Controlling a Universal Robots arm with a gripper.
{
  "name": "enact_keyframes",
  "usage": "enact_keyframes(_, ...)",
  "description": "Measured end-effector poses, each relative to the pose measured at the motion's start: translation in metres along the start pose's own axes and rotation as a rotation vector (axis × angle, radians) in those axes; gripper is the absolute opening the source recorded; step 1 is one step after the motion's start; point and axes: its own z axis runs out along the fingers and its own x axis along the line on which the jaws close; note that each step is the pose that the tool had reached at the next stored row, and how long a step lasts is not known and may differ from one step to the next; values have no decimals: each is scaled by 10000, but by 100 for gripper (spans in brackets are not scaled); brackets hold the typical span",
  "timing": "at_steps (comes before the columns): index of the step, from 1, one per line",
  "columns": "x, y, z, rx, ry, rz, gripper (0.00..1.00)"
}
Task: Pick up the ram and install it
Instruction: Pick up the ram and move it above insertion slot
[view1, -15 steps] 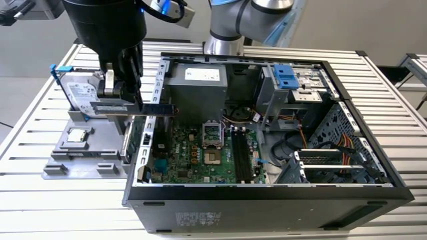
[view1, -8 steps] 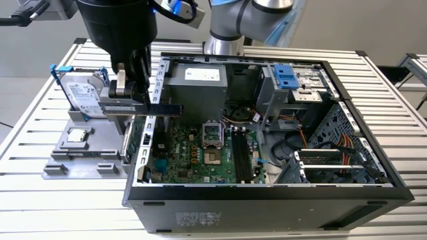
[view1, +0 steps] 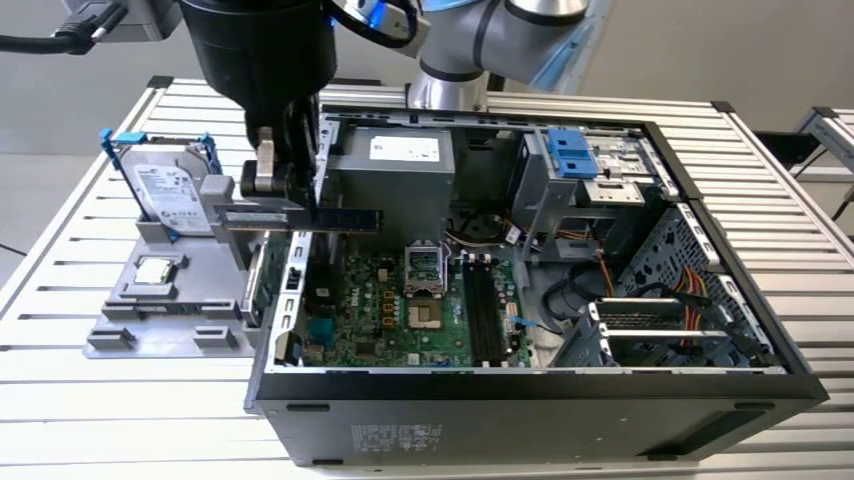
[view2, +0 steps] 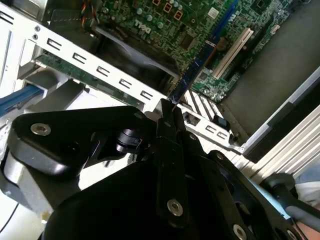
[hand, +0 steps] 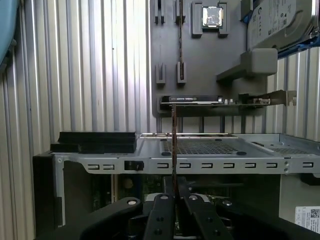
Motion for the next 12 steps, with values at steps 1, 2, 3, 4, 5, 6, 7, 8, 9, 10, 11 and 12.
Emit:
enact_keyframes(1,0,-18,0,-2,0,0,0)
enact_keyframes(2,-1,-36,0,-2,0,0,0)
enact_keyframes(3,-1,-53,0,-3,1,0,0)
enact_keyframes(4,-2,-71,0,-4,1,0,0)
enact_keyframes(5,-2,-88,0,-5,1,-1,0)
enact_keyframes(6,-2,-105,0,-6,1,-1,0)
enact_keyframes(7,-3,-123,0,-6,1,0,0)
enact_keyframes(8,-3,-138,1,-7,0,0,0)
enact_keyframes(9,-4,-155,1,-8,0,0,0)
enact_keyframes(10,-4,-172,1,-8,0,0,0)
enact_keyframes(11,-5,-188,1,-9,0,0,0)
enact_keyframes(12,-5,-202,1,-10,1,0,0)
